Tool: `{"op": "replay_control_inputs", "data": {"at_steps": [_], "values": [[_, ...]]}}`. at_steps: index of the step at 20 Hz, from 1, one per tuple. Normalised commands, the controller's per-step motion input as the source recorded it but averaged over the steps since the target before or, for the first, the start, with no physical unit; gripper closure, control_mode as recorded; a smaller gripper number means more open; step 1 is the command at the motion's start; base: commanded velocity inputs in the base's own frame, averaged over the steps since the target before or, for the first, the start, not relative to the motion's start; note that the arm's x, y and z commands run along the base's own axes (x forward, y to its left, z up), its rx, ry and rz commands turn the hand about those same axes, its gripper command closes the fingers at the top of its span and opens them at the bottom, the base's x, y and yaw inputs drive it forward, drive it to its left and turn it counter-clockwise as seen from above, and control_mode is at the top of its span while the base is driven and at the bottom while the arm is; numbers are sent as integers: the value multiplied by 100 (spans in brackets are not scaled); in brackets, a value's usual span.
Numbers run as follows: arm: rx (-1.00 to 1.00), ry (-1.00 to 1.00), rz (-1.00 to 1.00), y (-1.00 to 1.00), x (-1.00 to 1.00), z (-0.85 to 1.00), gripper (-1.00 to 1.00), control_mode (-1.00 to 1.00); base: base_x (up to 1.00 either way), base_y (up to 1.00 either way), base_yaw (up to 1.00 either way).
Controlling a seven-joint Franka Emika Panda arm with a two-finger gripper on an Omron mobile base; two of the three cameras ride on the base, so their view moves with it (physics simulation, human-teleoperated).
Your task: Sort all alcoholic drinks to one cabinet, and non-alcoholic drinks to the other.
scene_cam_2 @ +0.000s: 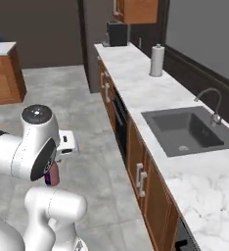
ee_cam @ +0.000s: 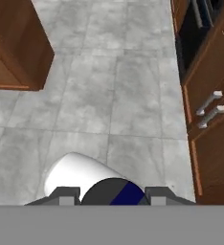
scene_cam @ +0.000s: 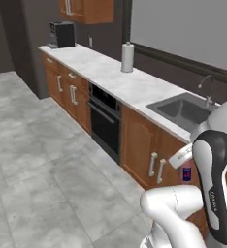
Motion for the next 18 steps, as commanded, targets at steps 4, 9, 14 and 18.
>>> {"op": "replay_control_inputs", "data": {"at_steps": [4, 9, 14, 18], "values": [[0, 0, 0, 0, 0, 0, 100, 100, 59, 28, 58], [0, 0, 0, 0, 0, 0, 100, 100, 29, 23, 61], [0, 0, 0, 0, 0, 0, 100, 100, 11, 34, 65], [0, 0, 0, 0, 0, 0, 100, 100, 27, 17, 66]]}}
